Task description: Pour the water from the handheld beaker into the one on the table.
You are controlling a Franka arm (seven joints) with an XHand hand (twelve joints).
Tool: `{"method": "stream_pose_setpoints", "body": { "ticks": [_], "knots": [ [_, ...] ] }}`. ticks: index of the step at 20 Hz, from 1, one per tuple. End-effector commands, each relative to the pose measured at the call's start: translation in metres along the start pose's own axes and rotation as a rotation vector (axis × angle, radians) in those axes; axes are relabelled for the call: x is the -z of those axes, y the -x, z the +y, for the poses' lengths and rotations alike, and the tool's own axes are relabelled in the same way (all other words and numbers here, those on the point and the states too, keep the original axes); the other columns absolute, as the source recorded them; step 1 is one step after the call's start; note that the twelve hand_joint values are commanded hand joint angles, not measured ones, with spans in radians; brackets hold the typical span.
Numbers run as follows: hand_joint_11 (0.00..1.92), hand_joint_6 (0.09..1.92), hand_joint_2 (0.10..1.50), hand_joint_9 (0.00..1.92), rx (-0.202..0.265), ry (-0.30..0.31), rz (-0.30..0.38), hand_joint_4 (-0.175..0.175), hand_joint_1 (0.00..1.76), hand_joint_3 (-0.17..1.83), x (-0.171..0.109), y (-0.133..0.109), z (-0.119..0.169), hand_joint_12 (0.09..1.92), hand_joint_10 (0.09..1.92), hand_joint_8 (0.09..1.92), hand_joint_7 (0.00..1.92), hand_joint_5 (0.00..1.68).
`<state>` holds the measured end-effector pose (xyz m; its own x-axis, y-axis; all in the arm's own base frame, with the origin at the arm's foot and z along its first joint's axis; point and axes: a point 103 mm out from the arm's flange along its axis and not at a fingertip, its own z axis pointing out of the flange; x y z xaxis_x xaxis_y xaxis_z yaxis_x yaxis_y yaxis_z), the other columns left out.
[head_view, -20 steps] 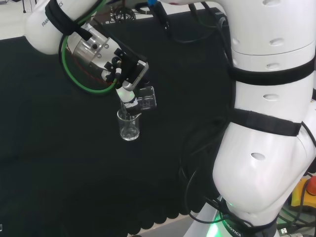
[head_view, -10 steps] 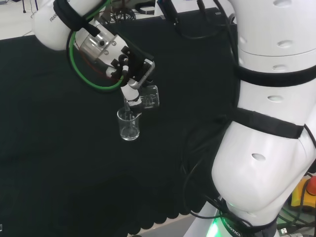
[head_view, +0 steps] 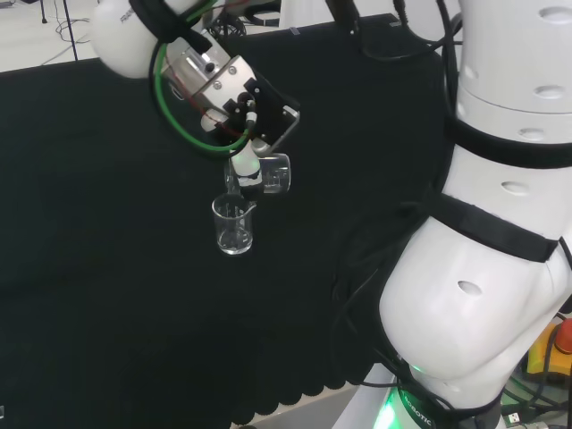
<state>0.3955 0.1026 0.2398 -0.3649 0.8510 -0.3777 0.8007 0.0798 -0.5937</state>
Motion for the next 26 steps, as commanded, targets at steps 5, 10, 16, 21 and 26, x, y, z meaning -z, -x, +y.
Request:
{"method": "stream_pose_setpoints", "body": {
  "ticks": [5,10,16,21,26],
  "knots": [
    [1.37,0.66,0.67,1.72,0.061,0.061,0.126,-0.175,1.31,0.63,-0.016,0.032,0.005,0.62,0.14,0.63,1.31,1.25],
    [1.37,0.66,0.67,1.72,0.075,0.068,0.166,-0.175,1.31,0.63,-0.020,0.041,0.009,0.62,0.15,0.63,1.31,1.25],
    [1.37,0.67,0.67,1.72,0.091,0.074,0.189,-0.175,1.31,0.62,-0.018,0.044,0.013,0.62,0.15,0.64,1.31,1.25],
    [1.37,0.67,0.67,1.72,0.097,0.066,0.177,-0.175,1.31,0.62,-0.016,0.041,0.016,0.62,0.15,0.64,1.31,1.25],
    [1.37,0.67,0.68,1.71,0.100,0.058,0.162,-0.175,1.31,0.62,-0.015,0.039,0.018,0.62,0.15,0.64,1.31,1.25]
  ]
}}
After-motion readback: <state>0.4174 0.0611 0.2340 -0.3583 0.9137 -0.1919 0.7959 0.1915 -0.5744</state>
